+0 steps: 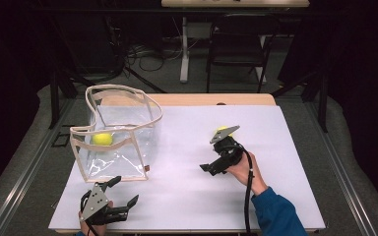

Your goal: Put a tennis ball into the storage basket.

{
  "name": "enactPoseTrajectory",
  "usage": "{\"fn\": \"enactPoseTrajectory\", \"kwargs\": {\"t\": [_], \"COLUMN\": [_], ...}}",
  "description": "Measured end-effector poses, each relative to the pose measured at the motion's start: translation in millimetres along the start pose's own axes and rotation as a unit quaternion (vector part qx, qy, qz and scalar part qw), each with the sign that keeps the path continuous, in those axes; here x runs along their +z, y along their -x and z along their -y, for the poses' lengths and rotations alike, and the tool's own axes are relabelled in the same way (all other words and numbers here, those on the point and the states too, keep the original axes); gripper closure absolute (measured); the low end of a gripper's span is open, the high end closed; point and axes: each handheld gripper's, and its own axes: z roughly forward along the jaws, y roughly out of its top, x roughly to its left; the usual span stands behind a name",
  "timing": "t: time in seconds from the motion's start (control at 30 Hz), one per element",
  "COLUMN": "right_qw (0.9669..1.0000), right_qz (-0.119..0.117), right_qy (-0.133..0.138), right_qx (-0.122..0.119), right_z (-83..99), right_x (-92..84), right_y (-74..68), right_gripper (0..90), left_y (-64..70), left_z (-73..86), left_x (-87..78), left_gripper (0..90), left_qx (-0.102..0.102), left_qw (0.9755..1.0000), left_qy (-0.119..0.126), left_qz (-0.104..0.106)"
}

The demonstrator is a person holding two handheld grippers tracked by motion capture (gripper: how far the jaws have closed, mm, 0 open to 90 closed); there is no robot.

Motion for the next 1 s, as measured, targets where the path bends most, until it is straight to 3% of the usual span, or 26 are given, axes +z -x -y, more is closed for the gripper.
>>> {"fn": "enactPoseTrajectory", "kwargs": {"t": [0.4,1.0], "right_qw": [0.9996,0.9965], "right_qz": [0.025,0.070], "right_qy": [-0.004,-0.005], "right_qx": [0.015,0.046], "right_z": [13.2,20.6], "right_x": [-8.2,-24.6], "right_y": [7.9,33.3], "right_gripper": [4.0,3.2], "left_y": [0.1,-0.9], "left_z": [-0.2,0.3], "left_x": [0.4,0.7], "left_gripper": [15.9,15.9], "left_qx": [0.002,0.002], "left_qw": [1.0000,1.0000], "left_qy": [0.000,-0.003], "left_qz": [0.002,0.004]}}
